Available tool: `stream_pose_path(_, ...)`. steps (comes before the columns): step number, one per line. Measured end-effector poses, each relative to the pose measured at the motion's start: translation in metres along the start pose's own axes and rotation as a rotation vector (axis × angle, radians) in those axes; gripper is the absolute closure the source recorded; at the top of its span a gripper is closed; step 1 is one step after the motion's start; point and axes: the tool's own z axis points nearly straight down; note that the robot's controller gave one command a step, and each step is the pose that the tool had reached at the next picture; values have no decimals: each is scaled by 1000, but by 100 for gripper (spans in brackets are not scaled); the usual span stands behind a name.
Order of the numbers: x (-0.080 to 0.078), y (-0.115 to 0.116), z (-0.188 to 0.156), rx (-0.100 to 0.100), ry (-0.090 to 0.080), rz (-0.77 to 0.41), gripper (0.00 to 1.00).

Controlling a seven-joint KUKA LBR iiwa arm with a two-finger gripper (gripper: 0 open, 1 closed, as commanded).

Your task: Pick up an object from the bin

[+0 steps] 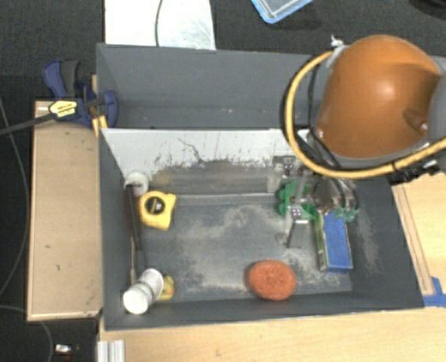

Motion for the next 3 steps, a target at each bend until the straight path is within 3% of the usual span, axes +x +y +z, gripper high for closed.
stream_pose_path(1,3,-18,32,-4,-10,104,0)
stream_pose_path(2,16,-30,92,1,5,304,0)
stream_pose_path(3,19,-62,115,-1,-7,350,0)
